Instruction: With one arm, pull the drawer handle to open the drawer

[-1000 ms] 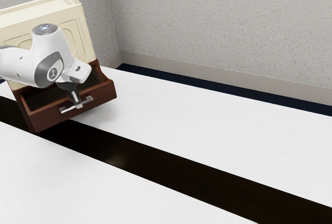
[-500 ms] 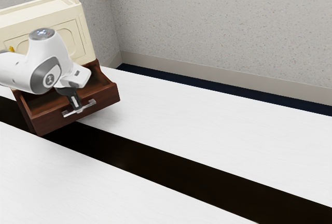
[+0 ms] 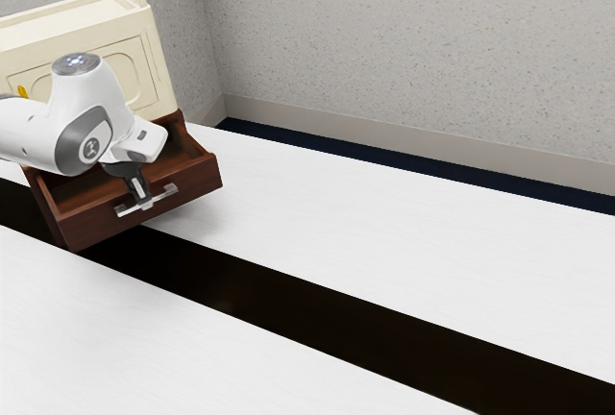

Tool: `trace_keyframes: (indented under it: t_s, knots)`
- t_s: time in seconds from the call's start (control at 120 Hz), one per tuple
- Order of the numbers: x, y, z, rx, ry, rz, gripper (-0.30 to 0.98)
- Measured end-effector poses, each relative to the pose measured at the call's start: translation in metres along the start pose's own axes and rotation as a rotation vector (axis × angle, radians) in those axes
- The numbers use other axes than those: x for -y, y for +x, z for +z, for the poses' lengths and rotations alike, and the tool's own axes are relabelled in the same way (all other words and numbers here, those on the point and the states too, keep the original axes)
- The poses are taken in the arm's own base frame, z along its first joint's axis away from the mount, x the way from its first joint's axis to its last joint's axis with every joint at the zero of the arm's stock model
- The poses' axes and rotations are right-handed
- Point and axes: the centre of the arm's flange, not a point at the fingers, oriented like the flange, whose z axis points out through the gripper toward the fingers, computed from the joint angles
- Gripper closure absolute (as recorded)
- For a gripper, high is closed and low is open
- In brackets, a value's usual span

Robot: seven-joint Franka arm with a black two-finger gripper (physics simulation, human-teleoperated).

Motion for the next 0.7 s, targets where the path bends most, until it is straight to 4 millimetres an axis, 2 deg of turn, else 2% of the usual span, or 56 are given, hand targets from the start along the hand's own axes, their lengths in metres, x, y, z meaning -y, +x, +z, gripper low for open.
trace_keyframes:
  t_s: [0.308,0.433,0.483,0.6,0.7]
  knots:
    - [-0.008,0.007,-0.004,-0.006,-0.006,0.015,0.59]
    - [-0.010,0.013,-0.018,-0.026,0.008,0.027,0.52]
    - [-0.011,0.017,-0.027,-0.036,0.016,0.033,0.44]
    - [0.010,0.032,-0.063,-0.059,0.036,0.008,0.25]
    - [0.030,0.029,-0.069,-0.043,0.021,-0.042,0.16]
